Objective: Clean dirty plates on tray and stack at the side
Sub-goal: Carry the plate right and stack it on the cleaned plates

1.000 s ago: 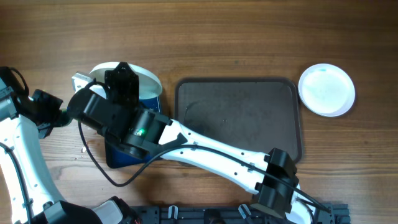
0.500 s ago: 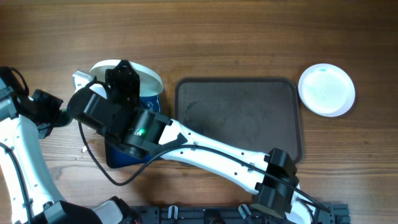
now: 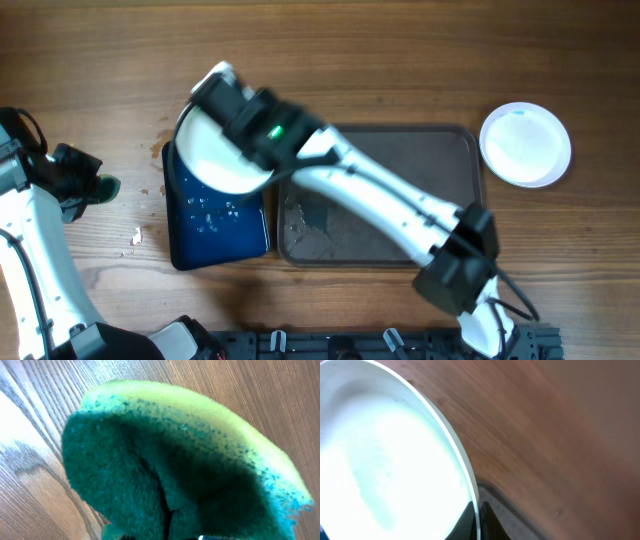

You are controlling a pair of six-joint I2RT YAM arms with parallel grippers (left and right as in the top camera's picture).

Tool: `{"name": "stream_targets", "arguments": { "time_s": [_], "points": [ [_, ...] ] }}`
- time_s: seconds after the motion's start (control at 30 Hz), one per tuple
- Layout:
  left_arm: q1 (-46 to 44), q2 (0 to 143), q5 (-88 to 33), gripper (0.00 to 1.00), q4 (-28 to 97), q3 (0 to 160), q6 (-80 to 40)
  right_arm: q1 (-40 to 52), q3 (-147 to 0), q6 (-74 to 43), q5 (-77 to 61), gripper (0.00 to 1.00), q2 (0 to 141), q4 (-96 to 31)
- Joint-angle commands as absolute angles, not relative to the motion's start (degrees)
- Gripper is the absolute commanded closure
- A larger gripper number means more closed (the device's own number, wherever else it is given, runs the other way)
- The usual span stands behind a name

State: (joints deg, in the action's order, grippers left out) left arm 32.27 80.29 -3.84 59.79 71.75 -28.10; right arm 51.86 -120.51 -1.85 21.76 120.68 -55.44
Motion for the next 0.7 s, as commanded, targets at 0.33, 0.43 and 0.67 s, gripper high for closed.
{"name": "stream_targets", "arguments": {
  "time_s": [0.33,0.43,0.67],
  "points": [
    [16.14,87.09,-4.86,0.96,58.11,72.44,-27.38,7.84,-121.32,-22.87,-5.17,0.96,108.31,-73.14],
    [13.15,89.08,-4.84,0.96,57.19,72.44,-27.38,-1.52,-120.22,-24.18,-4.78,0.96,108.31,-76.03],
    [9.08,91.50,-4.86,0.96,55.90,72.44,-27.40,-21.61,-108.18,-26.09,-0.67,0.96,108.36,-76.75]
  ]
}}
